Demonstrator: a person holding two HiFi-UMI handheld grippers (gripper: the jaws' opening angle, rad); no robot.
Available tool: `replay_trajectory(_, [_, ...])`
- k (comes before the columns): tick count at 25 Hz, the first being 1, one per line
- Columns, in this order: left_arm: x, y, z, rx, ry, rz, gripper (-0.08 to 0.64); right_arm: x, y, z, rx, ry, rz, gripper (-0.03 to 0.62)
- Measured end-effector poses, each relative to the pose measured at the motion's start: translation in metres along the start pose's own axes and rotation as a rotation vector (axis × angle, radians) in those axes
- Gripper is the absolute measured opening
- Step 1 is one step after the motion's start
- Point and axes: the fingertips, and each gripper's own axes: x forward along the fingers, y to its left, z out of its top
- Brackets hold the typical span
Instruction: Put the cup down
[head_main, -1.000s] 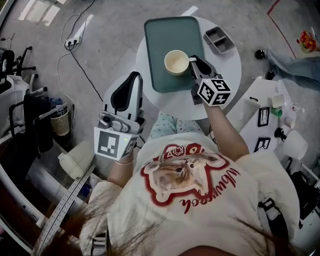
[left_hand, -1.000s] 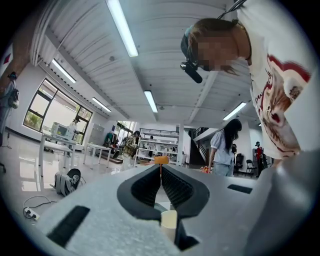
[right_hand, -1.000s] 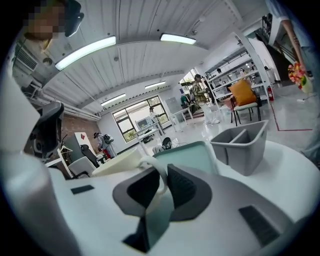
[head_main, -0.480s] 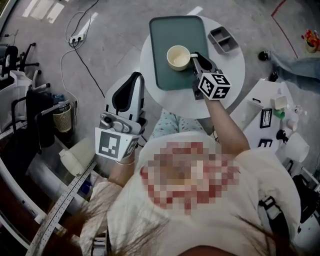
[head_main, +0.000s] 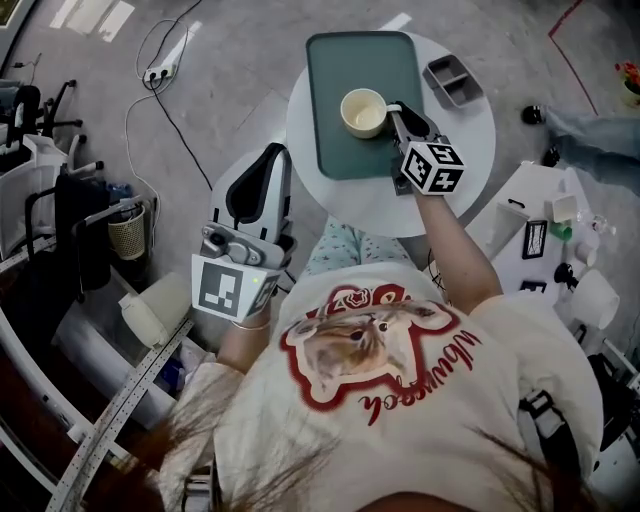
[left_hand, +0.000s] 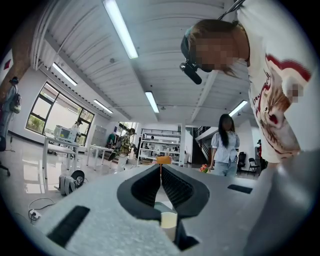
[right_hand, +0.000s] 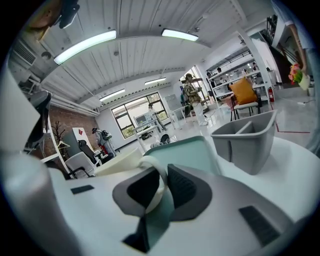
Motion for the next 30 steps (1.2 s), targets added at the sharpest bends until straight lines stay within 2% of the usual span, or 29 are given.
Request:
replay_trajectory(4, [0.003, -0.002, 0.003, -0.019, -0.005, 0.002, 0.015, -0.001, -0.003, -0.003, -0.016, 0.012, -0.003, 0.048])
replay_trajectory(9, [0.005, -0.004, 0.005, -0.029, -0.007, -0.001, 0.015, -0.004, -0.006, -0.006, 0.025, 0.009, -0.012, 0.048])
replay_trajectory(18, [0.005, -0.01, 0.003, -0.035, -0.003, -0.002, 0.015, -0.009, -0.005, -0.012, -0.006, 0.013, -0.007, 0.047])
replay_trajectory(25, [0.009, -0.013, 0.002, -0.035, 0.0, -0.005, 0.015, -0.009, -0.005, -0.015, -0.025, 0.024, -0.011, 0.047])
replay_trajectory(30, [0.004, -0.011, -0.004, -0.007, 0.008, -0.001, 0.015, -0.009, -0.006, -0.015, -0.022, 0.019, -0.006, 0.047])
